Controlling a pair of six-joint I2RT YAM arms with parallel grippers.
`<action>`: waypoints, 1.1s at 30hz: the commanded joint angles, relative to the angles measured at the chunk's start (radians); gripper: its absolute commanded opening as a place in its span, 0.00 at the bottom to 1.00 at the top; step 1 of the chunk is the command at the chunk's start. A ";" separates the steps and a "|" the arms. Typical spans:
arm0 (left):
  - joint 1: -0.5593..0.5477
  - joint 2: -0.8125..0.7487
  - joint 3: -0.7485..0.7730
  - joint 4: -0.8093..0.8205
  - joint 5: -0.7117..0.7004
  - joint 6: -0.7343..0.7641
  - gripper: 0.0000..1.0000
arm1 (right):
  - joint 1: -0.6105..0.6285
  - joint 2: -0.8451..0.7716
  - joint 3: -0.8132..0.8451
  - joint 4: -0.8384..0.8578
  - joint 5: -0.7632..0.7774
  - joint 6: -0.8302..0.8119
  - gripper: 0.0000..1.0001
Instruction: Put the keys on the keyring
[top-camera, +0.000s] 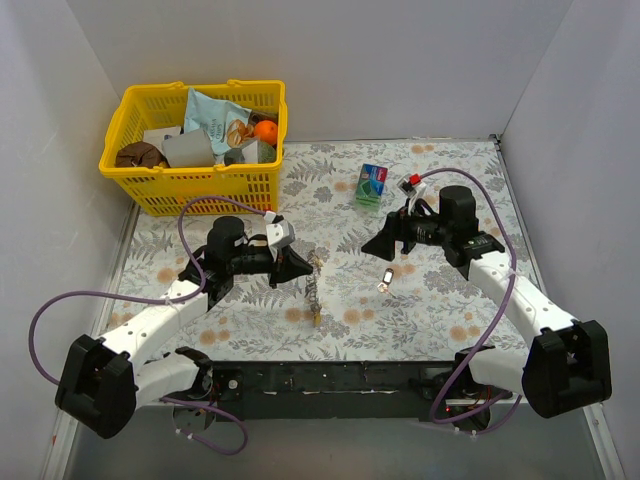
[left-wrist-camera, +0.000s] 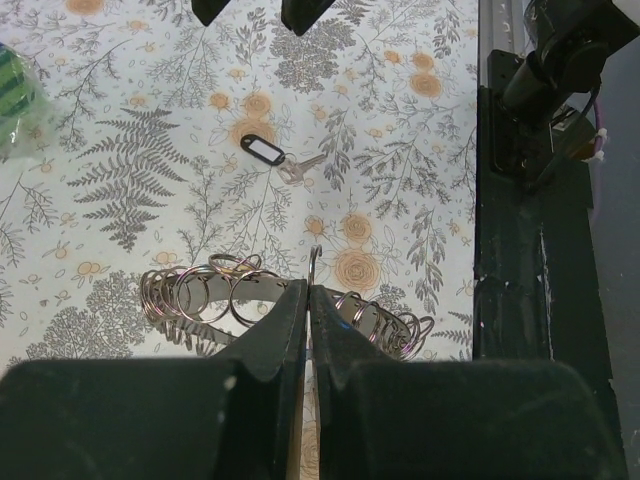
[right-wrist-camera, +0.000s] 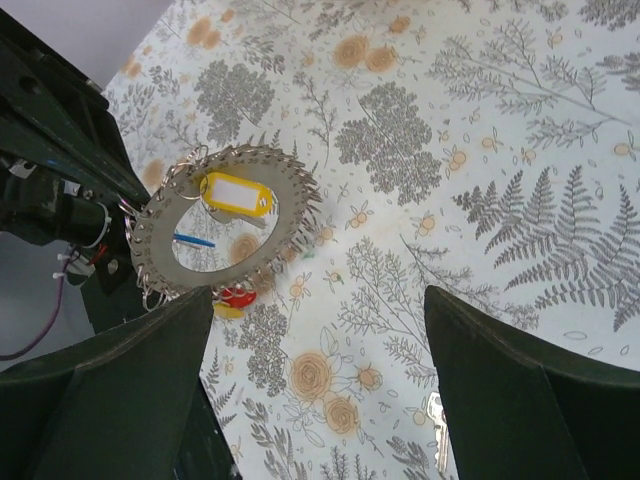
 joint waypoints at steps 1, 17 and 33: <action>-0.005 -0.042 -0.016 0.043 0.024 0.024 0.00 | -0.004 -0.022 -0.031 -0.028 0.030 -0.043 0.93; -0.005 -0.068 -0.038 -0.130 0.150 0.034 0.00 | -0.004 -0.058 -0.103 -0.062 0.072 0.026 0.94; -0.030 -0.341 -0.211 0.099 0.102 -0.128 0.00 | -0.004 -0.266 -0.117 -0.230 0.277 -0.005 0.96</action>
